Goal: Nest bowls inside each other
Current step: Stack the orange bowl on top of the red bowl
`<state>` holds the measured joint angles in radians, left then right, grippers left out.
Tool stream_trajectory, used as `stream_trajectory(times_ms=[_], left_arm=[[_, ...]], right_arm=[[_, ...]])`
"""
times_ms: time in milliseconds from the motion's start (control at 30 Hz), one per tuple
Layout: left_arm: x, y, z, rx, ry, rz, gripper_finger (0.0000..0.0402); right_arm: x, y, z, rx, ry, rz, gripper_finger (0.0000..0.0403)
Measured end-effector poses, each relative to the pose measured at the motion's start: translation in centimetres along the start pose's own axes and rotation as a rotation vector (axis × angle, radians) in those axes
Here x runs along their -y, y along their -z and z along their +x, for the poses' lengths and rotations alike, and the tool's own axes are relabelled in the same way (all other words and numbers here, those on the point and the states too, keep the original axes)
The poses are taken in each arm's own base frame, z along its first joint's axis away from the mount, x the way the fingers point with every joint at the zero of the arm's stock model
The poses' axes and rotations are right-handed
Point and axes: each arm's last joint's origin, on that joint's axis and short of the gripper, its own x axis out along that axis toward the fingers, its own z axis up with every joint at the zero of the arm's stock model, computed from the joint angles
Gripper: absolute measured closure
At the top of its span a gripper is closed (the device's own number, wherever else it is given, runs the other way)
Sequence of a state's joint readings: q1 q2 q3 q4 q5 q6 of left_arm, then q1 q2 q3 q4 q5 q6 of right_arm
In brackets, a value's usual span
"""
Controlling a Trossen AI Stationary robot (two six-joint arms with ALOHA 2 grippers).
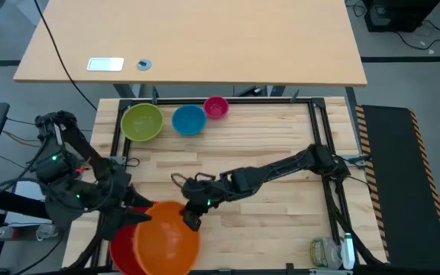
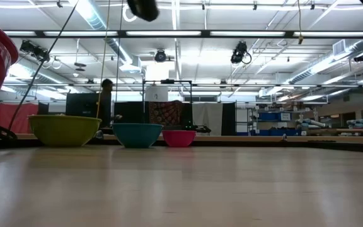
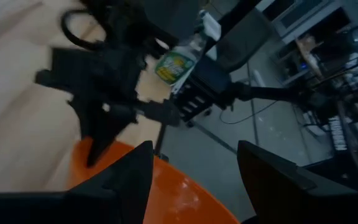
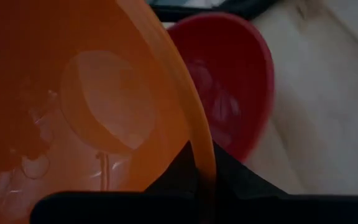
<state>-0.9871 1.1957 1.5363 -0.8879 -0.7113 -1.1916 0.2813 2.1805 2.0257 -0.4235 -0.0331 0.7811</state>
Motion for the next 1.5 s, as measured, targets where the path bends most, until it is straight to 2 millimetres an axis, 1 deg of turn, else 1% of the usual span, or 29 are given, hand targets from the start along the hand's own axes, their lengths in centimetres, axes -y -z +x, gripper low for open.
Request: stream_trajectory(times_ms=[67,200,333,433,567,767,900,1067,1233,1500], left_arm=[[0.1,0.3,-0.1,-0.006,0.003,-0.002,0.0166],[0.1,0.2,-0.2,0.008,0.007,-0.015,0.0166],[0.1,0.1,-0.3,0.013,0.01,-0.034,0.0166],[0.1,0.0,-0.4,0.014,0.012,-0.046,0.0166],[0.1,0.0,-0.4,0.011,0.011,-0.049,0.0166],[-0.1,0.1,-0.3,0.005,-0.007,-0.031,0.0166],[-0.3,0.2,-0.3,0.001,-0.02,-0.019,0.0166],[-0.3,0.2,-0.3,0.0,-0.022,-0.017,0.0166],[-0.4,0.2,-0.3,-0.002,-0.027,-0.011,0.0166],[-0.9,0.2,-0.5,-0.013,-0.058,0.013,0.0166]], right_arm=[[-0.1,0.2,0.9,0.05,-0.002,-0.081,0.038],[-0.2,-0.6,2.4,0.189,-0.081,-0.186,0.038],[0.8,-0.7,4.7,0.279,-0.14,-0.268,0.038],[2.1,-0.6,6.0,0.278,-0.129,-0.262,0.0377],[3.9,-0.2,7.3,0.215,-0.083,-0.228,0.0376],[5.8,0.0,7.4,0.085,-0.019,-0.232,0.0372],[6.6,-0.1,7.3,0.009,-0.032,-0.212,0.0359],[7.1,-0.4,7.2,-0.02,-0.069,-0.212,0.0334],[7.5,-0.8,7.1,-0.038,-0.094,-0.218,0.0295],[8.3,-1.8,6.7,-0.09,-0.193,-0.184,0.0207]])
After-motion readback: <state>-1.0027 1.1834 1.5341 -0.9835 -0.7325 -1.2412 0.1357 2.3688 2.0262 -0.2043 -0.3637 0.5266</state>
